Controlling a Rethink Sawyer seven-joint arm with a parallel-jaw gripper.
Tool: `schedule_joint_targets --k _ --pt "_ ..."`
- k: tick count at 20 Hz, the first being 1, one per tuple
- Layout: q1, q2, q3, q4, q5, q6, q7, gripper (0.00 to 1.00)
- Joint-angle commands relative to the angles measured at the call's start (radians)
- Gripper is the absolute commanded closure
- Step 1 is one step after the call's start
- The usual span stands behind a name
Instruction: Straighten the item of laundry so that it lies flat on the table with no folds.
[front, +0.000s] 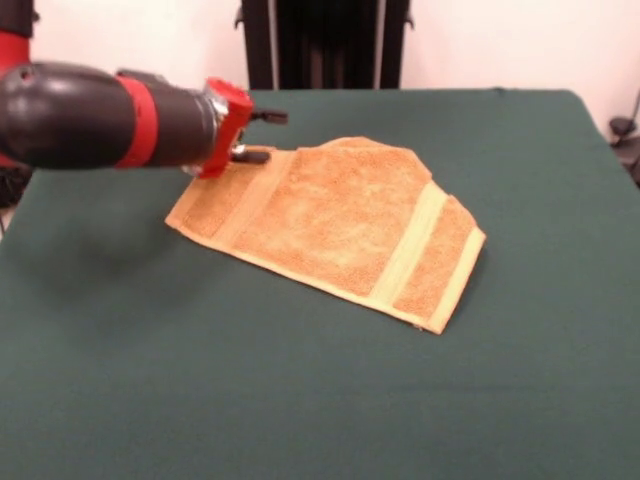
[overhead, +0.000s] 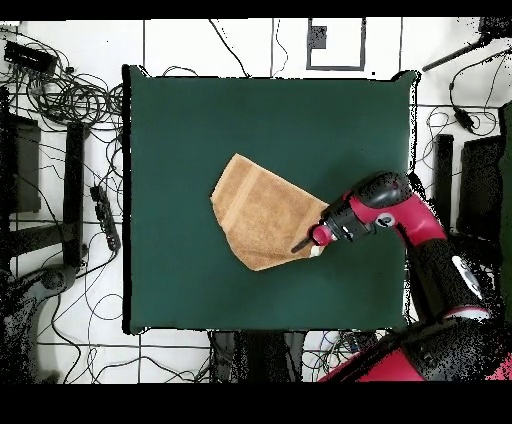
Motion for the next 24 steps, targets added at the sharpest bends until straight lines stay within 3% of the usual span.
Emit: schedule_joint_targets --k 1,8,19,22,24 --pt "0.115 -0.168 -0.034 0.16 0.175 0.026 0.449 0.0" --pt "0.202 -0.202 -0.098 0.126 0.216 0.054 0.492 0.0" --pt "0.269 -0.149 -0.112 0.03 0.285 0.099 0.578 0.0" --pt "0.288 -0.111 -0.107 0.009 0.318 0.034 0.593 0.0" --pt "0.309 -0.076 -0.103 -0.042 0.278 -0.053 0.527 0.0"
